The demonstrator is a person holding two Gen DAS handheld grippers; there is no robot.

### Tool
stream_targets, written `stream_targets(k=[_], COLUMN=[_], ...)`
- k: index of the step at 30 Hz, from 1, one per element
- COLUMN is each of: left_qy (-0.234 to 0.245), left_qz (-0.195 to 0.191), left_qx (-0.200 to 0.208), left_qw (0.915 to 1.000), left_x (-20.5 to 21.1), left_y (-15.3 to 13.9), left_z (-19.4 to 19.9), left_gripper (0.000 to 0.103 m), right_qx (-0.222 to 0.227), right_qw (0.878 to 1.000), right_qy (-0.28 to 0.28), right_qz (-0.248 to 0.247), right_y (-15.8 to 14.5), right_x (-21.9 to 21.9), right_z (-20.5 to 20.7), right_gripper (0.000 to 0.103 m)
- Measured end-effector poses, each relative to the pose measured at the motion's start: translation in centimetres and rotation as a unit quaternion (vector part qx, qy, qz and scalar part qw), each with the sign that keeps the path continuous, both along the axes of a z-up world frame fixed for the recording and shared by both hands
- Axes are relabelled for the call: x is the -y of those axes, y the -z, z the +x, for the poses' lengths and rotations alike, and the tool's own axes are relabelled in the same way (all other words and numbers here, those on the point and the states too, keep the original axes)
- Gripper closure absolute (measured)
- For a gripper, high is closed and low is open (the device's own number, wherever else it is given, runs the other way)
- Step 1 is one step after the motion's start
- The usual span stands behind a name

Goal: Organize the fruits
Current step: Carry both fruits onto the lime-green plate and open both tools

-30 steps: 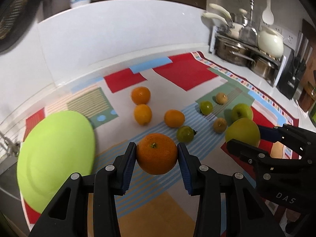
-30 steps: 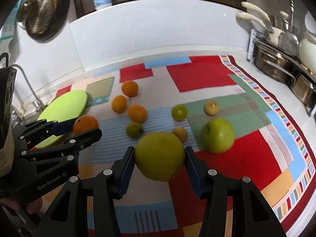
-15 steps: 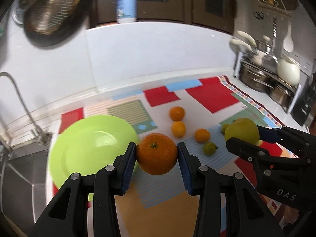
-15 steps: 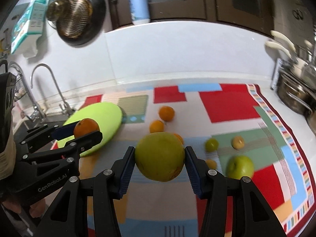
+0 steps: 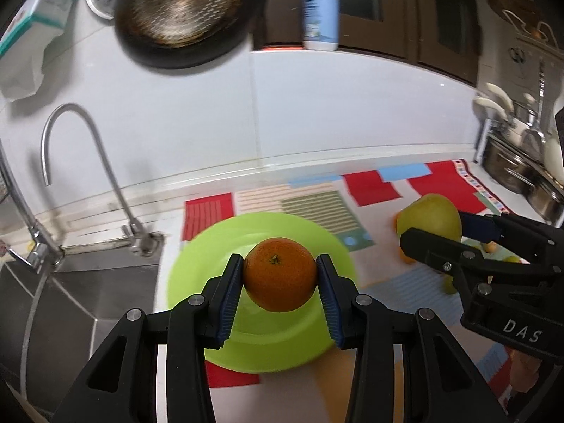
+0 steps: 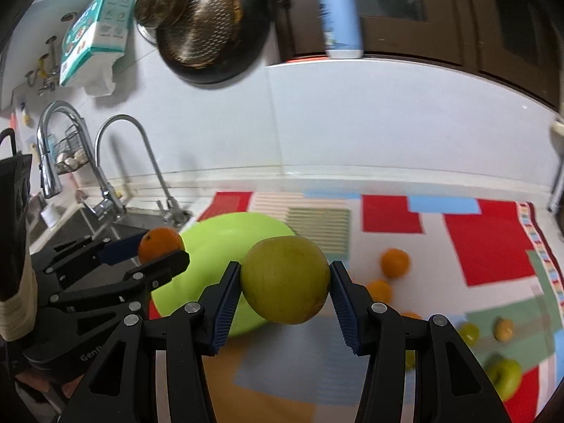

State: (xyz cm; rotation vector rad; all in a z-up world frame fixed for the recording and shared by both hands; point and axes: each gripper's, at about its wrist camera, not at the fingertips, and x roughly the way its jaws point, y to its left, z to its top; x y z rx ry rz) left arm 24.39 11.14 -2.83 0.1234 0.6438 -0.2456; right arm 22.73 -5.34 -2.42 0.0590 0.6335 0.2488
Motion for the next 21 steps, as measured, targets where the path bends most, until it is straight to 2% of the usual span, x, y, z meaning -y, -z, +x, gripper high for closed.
stream_targets(k=[8,21], left_qy=[-0.025,-0.029], left_qz=[0.001,0.002], left_qx=[-0.023,-0.061], left_qw=[0.9994,0.9977], left_x=[-3.4,-5.3], left_y=[1.9,6.0], left_z=[3.1,8.0], left_gripper=[0.061,0.061], right_qx=[-0.017,-0.074], right_qw=[0.999,0.996], right_qy=[-0.029,-0.038], right_qz=[0.001,-0.014], right_y=[1.5,7.0], right_x=[-3.6,-6.0], right_z=[4.4,10.5], right_gripper=[0.052,0.052])
